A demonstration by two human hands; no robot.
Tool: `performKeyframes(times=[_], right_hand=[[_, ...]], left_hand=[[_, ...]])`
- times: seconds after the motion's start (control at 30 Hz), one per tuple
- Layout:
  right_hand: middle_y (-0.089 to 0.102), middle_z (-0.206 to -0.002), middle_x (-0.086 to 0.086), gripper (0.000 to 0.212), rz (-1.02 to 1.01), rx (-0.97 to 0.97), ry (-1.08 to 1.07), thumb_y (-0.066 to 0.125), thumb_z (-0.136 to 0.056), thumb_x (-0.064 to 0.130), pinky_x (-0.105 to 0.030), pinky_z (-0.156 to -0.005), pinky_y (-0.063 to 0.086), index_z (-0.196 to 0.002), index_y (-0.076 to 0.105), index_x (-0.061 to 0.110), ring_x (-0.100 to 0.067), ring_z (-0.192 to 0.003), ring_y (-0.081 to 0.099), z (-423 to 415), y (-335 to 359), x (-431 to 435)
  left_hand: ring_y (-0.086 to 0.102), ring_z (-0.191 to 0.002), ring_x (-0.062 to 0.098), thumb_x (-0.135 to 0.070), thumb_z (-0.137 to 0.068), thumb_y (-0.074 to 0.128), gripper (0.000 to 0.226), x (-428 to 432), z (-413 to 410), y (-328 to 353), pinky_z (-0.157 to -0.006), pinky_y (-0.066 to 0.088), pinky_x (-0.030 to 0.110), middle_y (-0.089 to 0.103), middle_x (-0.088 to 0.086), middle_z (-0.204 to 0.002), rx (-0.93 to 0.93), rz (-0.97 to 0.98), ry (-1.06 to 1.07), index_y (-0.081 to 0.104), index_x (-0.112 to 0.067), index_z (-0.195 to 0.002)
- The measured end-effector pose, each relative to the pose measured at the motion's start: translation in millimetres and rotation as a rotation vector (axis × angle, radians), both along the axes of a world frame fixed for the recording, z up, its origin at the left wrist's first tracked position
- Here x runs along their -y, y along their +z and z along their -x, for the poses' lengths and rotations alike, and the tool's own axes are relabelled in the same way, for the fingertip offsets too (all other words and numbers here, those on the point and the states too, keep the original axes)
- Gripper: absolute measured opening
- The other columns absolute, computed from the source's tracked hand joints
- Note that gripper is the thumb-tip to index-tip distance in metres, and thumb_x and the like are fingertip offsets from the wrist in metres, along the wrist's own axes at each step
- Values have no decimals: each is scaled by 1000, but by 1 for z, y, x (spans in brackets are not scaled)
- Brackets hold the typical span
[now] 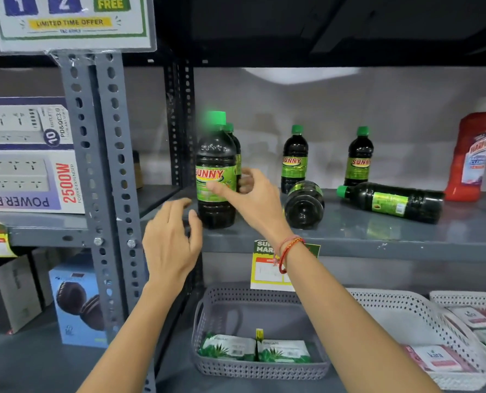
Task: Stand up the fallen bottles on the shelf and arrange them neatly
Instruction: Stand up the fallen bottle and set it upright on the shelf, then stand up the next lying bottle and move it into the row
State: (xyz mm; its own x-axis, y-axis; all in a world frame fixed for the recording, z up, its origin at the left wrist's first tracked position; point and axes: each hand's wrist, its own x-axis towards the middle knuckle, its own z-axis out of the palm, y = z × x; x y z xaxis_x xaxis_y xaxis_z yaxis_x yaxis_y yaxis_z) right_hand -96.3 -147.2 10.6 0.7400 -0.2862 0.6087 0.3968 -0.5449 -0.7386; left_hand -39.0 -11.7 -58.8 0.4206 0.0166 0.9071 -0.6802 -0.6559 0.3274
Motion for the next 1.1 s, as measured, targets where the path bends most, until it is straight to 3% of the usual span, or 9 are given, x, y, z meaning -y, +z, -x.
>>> performKeyframes(times=[0.1, 0.2, 0.3, 0.43, 0.57, 0.67, 0.77, 0.93, 1.1], right_hand=[[59, -80, 9, 40, 21, 175, -94, 73, -73, 49, -8, -65, 44, -95, 62, 17, -4, -73, 55, 16, 20, 26], [64, -78, -1, 33, 61, 246, -321, 68, -79, 45, -24, -71, 49, -84, 64, 13, -14, -75, 60, 14, 33, 64], [66, -96, -13, 38, 225, -54, -557, 61, -81, 49, -29, -72, 41, -90, 64, 12, -31, -100, 63, 9, 40, 107], [62, -120, -16, 64, 266, -562, -479, 54, -78, 68, -30, -80, 43, -109, 61, 12, -32, -108, 60, -4, 35, 135], [62, -88, -10, 46, -136, -699, -160, 65, -78, 53, -32, -66, 51, -90, 53, 11, -27, -84, 63, -17, 32, 139], [60, -70, -6, 30, -237, -753, -121, 69, -76, 37, -26, -53, 48, -78, 51, 13, -19, -61, 58, -18, 32, 142], [59, -66, -3, 23, -345, -690, -84, 69, -75, 33, -23, -53, 46, -75, 52, 17, -17, -57, 56, -20, 25, 145], [71, -88, -10, 49, -515, -411, -2, 78, -63, 31, -28, -60, 53, -104, 63, 9, -23, -67, 67, -21, 29, 144], [60, -77, 7, 27, -307, -122, -155, 78, -68, 29, -25, -66, 47, -75, 52, 23, -13, -75, 59, -9, 47, 134]], left_hand=[[54, -89, 24, -21, -89, 41, 30, 21, 18, 4, -75, 39, 29, 62, 14, -97, 135, 19, -57, 59, -3, -104], [53, -88, 23, -18, -87, 45, 24, 49, 33, 13, -74, 40, 29, 63, 14, -93, 217, -59, -106, 61, -2, -96], [58, -80, 25, -20, -85, 46, 27, 82, 43, 21, -70, 46, 32, 65, 12, -87, 208, -259, -144, 64, -2, -92], [61, -89, 33, -40, -84, 32, 51, 110, 45, 25, -69, 51, 42, 66, 13, -94, -45, -468, -141, 63, -2, -97], [60, -90, 30, -47, -83, 22, 54, 112, 38, 23, -65, 45, 37, 66, 8, -93, -192, -565, -171, 60, -8, -88], [61, -86, 31, -41, -84, 26, 44, 100, 31, 29, -61, 41, 35, 64, 5, -84, -292, -652, -288, 59, -12, -87], [61, -101, 29, -39, -83, 24, 56, 93, 26, 35, -78, 46, 37, 68, 5, -110, -358, -707, -346, 56, -21, -125], [58, -109, 27, -38, -87, 21, 53, 96, 30, 30, -77, 44, 35, 63, 0, -126, -310, -707, -255, 51, -28, -130], [47, -127, 26, -37, -92, 21, 53, 102, 31, 36, -98, 41, 37, 48, 2, -143, -428, -760, -265, 46, -19, -135]])
